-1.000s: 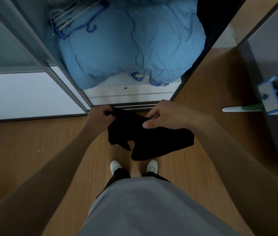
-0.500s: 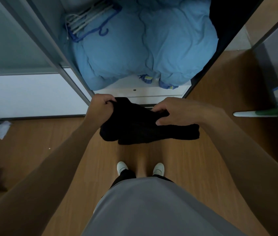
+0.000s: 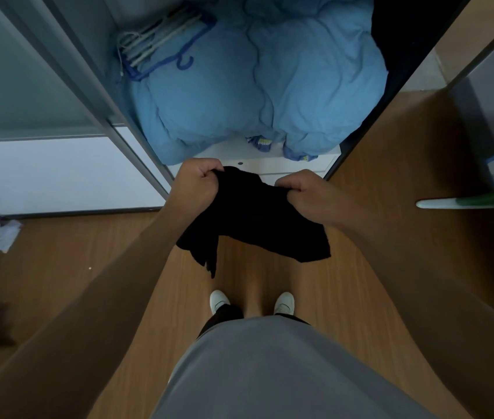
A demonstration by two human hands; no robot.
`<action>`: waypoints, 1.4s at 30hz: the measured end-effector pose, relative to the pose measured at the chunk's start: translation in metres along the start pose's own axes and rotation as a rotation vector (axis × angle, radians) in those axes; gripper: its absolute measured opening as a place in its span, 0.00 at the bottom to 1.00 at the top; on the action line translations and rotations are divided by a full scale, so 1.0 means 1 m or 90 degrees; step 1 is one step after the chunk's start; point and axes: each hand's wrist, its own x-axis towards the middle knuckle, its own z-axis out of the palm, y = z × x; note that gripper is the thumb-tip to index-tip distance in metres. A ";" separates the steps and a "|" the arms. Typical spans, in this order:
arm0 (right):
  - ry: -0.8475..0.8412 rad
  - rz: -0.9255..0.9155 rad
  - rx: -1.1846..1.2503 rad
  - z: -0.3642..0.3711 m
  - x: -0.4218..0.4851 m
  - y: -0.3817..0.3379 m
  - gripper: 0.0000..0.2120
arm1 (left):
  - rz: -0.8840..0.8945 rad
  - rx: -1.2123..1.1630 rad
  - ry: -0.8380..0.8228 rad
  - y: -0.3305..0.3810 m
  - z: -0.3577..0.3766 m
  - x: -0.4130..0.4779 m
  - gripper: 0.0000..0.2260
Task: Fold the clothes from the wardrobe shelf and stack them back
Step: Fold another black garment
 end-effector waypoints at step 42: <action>-0.284 0.074 -0.177 -0.008 -0.007 -0.039 0.14 | -0.141 0.107 -0.045 -0.043 0.001 -0.003 0.16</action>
